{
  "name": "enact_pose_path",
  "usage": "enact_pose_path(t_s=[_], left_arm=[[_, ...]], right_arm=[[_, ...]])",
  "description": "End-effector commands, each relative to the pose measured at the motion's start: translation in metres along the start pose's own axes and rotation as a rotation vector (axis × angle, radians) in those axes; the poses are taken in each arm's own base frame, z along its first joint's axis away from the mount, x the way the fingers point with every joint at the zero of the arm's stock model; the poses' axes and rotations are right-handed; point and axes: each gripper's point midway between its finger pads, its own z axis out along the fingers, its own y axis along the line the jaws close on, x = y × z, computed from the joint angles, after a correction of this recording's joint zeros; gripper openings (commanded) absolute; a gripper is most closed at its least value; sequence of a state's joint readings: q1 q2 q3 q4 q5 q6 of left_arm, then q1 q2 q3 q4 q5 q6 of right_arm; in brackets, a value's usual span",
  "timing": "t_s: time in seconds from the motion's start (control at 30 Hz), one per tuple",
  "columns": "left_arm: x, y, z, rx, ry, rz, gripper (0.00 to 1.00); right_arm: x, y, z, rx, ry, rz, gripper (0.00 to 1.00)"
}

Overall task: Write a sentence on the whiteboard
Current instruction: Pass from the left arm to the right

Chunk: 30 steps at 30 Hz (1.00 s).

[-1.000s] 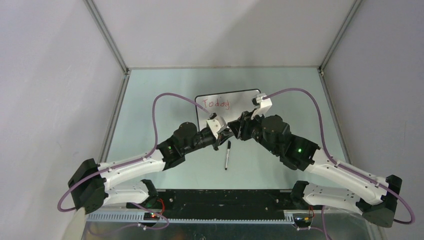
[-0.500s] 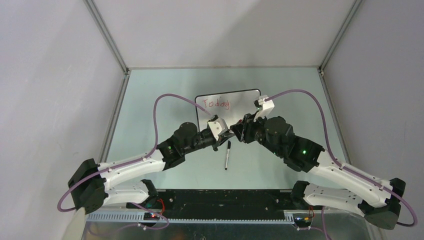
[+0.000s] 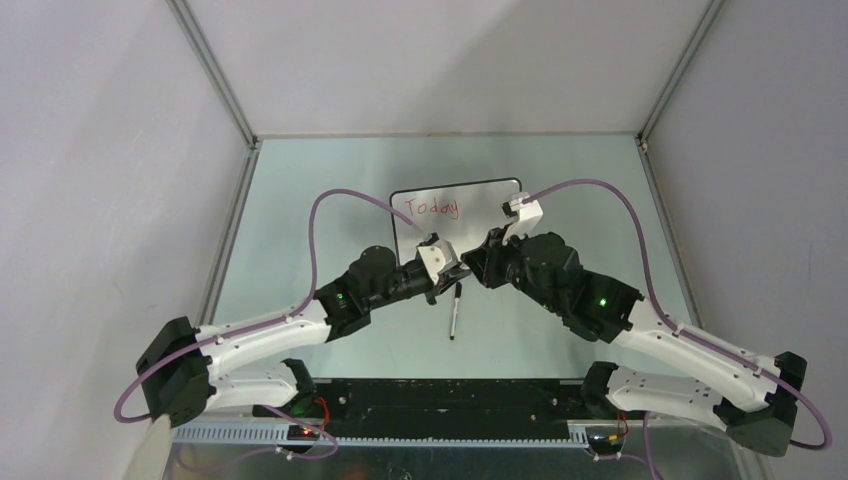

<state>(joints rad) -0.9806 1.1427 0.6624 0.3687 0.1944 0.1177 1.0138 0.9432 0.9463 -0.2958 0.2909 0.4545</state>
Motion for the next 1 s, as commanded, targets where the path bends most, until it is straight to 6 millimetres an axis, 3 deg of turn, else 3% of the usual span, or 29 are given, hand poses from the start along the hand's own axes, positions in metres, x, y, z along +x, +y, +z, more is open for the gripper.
enact_pose_path(t_s=[0.0, 0.07, 0.37, 0.5, 0.6, 0.63, 0.97], left_arm=[[-0.03, 0.0, 0.001, 0.009, -0.073, 0.047, 0.0], [-0.03, -0.001, 0.001, 0.01, -0.075, 0.05, 0.0], [-0.029, 0.001, -0.002, -0.002, -0.086, 0.063, 0.03], [-0.028, 0.001, -0.003, -0.003, -0.081, 0.067, 0.02], [-0.028, 0.001, -0.002, -0.002, -0.082, 0.07, 0.02], [-0.028, 0.002, -0.002, -0.003, -0.081, 0.072, 0.02], [-0.032, 0.002, -0.001, -0.004, -0.088, 0.076, 0.02]], right_arm=[[-0.013, 0.009, 0.0, -0.022, -0.031, 0.016, 0.07], [-0.011, 0.006, 0.001, -0.002, -0.028, 0.022, 0.0], [-0.01, 0.003, 0.004, 0.013, -0.042, 0.055, 0.0], [-0.004, 0.012, 0.002, -0.052, -0.009, 0.002, 0.0], [0.002, 0.015, 0.0, -0.079, 0.018, -0.034, 0.27], [0.003, 0.014, 0.0, -0.076, 0.024, -0.035, 0.3], [0.008, 0.008, 0.002, -0.047, 0.04, -0.039, 0.28]])
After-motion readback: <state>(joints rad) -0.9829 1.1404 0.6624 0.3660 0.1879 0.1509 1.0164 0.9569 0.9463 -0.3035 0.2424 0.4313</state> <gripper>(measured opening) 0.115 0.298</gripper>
